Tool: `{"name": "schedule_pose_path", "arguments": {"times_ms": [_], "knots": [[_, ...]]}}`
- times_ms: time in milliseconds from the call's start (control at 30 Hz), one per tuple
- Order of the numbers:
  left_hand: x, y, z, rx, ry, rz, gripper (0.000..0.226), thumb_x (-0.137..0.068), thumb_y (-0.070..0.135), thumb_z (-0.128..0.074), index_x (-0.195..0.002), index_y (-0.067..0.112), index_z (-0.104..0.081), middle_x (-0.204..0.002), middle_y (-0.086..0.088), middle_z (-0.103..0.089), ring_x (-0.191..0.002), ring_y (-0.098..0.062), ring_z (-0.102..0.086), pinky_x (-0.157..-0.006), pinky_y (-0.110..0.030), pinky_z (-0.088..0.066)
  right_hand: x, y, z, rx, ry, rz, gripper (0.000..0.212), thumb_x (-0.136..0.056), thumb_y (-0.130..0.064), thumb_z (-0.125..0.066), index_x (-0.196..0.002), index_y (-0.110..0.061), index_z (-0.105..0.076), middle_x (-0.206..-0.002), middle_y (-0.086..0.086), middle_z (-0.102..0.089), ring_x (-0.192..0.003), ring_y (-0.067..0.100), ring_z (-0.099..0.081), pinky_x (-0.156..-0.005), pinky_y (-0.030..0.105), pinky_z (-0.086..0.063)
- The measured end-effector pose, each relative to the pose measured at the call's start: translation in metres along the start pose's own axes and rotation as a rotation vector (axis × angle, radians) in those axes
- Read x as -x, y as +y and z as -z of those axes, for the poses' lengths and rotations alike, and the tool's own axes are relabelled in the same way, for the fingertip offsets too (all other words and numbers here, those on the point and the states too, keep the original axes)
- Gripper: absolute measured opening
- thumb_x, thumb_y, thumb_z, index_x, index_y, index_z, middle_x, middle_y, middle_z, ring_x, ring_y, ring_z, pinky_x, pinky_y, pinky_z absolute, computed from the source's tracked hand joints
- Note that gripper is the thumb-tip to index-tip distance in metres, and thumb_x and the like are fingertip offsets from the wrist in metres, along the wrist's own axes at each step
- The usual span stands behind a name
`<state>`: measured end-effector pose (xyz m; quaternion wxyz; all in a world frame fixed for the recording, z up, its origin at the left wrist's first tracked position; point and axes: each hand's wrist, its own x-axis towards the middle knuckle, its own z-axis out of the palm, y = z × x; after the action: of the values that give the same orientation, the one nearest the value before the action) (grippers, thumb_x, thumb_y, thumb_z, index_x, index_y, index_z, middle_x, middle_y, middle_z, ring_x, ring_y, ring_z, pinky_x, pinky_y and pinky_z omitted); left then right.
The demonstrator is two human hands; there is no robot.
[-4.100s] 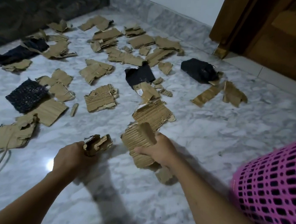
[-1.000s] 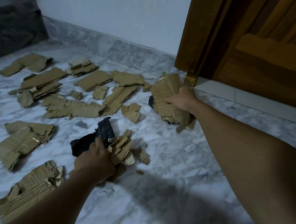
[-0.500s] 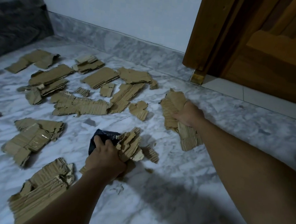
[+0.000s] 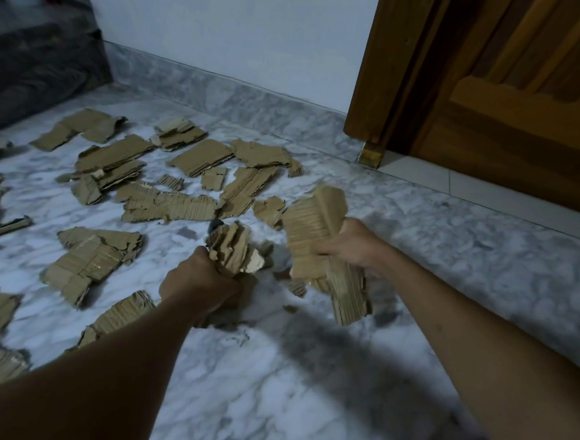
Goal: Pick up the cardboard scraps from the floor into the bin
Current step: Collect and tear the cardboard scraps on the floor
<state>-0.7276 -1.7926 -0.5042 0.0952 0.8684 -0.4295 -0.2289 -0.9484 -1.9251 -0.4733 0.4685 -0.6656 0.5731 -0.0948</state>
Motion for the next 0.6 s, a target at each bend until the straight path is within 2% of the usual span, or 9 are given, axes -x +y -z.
{"name": "schedule_pose_path", "arguments": {"times_ms": [67, 133, 200, 233, 333, 400, 467, 533, 600], "knots": [[0.000, -0.009, 0.010, 0.039, -0.011, 0.006, 0.081, -0.045, 0.064, -0.068, -0.111, 0.021, -0.051, -0.094, -0.004, -0.064, -0.086, -0.028, -0.064, -0.078, -0.039, -0.056, 0.012, -0.002, -0.021, 0.076, -0.120, 0.021, 0.057, -0.062, -0.039, -0.091, -0.102, -0.012, -0.060, -0.096, 0.000, -0.067, -0.085, 0.014, -0.066, -0.075, 0.030, -0.057], [0.001, -0.017, 0.017, 0.074, 0.000, 0.007, 0.079, -0.046, 0.063, -0.071, -0.111, 0.021, -0.055, -0.090, -0.003, -0.065, -0.083, -0.026, -0.064, -0.076, -0.036, -0.056, 0.018, 0.001, -0.045, 0.261, -0.159, 0.042, 0.056, -0.065, -0.044, -0.089, -0.099, -0.011, -0.059, -0.100, 0.002, -0.062, -0.088, 0.015, -0.061, -0.076, 0.031, -0.054], [0.005, -0.025, 0.023, 0.079, 0.001, 0.021, 0.071, -0.054, 0.056, -0.077, -0.111, 0.021, -0.055, -0.089, -0.002, -0.063, -0.083, -0.026, -0.063, -0.074, -0.032, -0.053, 0.021, 0.005, -0.063, 0.505, -0.148, 0.085, 0.067, -0.073, -0.051, -0.081, -0.116, -0.006, -0.056, -0.123, 0.007, -0.051, -0.110, 0.024, -0.052, -0.088, 0.036, -0.049], [0.007, -0.029, 0.025, 0.074, 0.000, 0.031, 0.067, -0.057, 0.053, -0.079, -0.110, 0.020, -0.054, -0.088, -0.002, -0.063, -0.084, -0.025, -0.062, -0.074, -0.032, -0.052, 0.022, 0.005, -0.069, 0.558, -0.137, 0.086, 0.068, -0.077, -0.051, -0.077, -0.120, -0.005, -0.054, -0.125, 0.008, -0.049, -0.114, 0.027, -0.050, -0.087, 0.037, -0.049], [0.011, -0.036, 0.029, 0.066, -0.014, 0.035, 0.070, -0.051, 0.056, -0.076, -0.109, 0.021, -0.056, -0.086, -0.001, -0.064, -0.080, -0.023, -0.063, -0.075, -0.034, -0.055, 0.025, 0.003, -0.077, 0.576, -0.098, 0.079, 0.038, -0.084, -0.043, -0.073, -0.090, -0.013, -0.050, -0.086, 0.001, -0.052, -0.086, 0.026, -0.056, -0.059, 0.031, -0.041], [0.014, -0.036, 0.033, 0.065, -0.023, 0.023, 0.069, -0.048, 0.056, -0.074, -0.105, 0.022, -0.057, -0.082, 0.000, -0.064, -0.077, -0.022, -0.063, -0.074, -0.035, -0.056, 0.024, 0.006, -0.081, 0.565, -0.065, 0.079, 0.033, -0.087, -0.037, -0.071, -0.081, -0.016, -0.046, -0.079, 0.002, -0.052, -0.080, 0.026, -0.056, -0.060, 0.033, -0.042], [0.017, -0.035, 0.037, 0.074, -0.027, 0.023, 0.067, -0.047, 0.055, -0.074, -0.102, 0.022, -0.056, -0.081, 0.000, -0.064, -0.077, -0.022, -0.063, -0.075, -0.036, -0.057, 0.025, 0.009, -0.085, 0.511, -0.060, 0.068, 0.031, -0.089, -0.038, -0.069, -0.090, -0.014, -0.050, -0.088, 0.004, -0.056, -0.087, 0.028, -0.057, -0.068, 0.035, -0.047], [0.021, -0.032, 0.041, 0.057, -0.028, 0.021, 0.066, -0.048, 0.054, -0.074, -0.102, 0.021, -0.054, -0.084, -0.001, -0.064, -0.080, -0.023, -0.063, -0.077, -0.038, -0.057, 0.023, 0.016, -0.087, 0.398, -0.079, 0.028, 0.048, -0.086, -0.048, -0.070, -0.112, -0.011, -0.051, -0.105, 0.007, -0.058, -0.097, 0.028, -0.057, -0.076, 0.035, -0.048], [0.024, -0.029, 0.042, 0.027, -0.035, 0.009, 0.066, -0.050, 0.053, -0.074, -0.103, 0.020, -0.052, -0.086, -0.002, -0.063, -0.082, -0.025, -0.063, -0.077, -0.038, -0.056, 0.024, 0.019, -0.084, 0.291, -0.094, 0.006, 0.059, -0.083, -0.048, -0.074, -0.119, -0.010, -0.047, -0.113, 0.007, -0.054, -0.103, 0.026, -0.055, -0.079, 0.035, -0.047]]}}
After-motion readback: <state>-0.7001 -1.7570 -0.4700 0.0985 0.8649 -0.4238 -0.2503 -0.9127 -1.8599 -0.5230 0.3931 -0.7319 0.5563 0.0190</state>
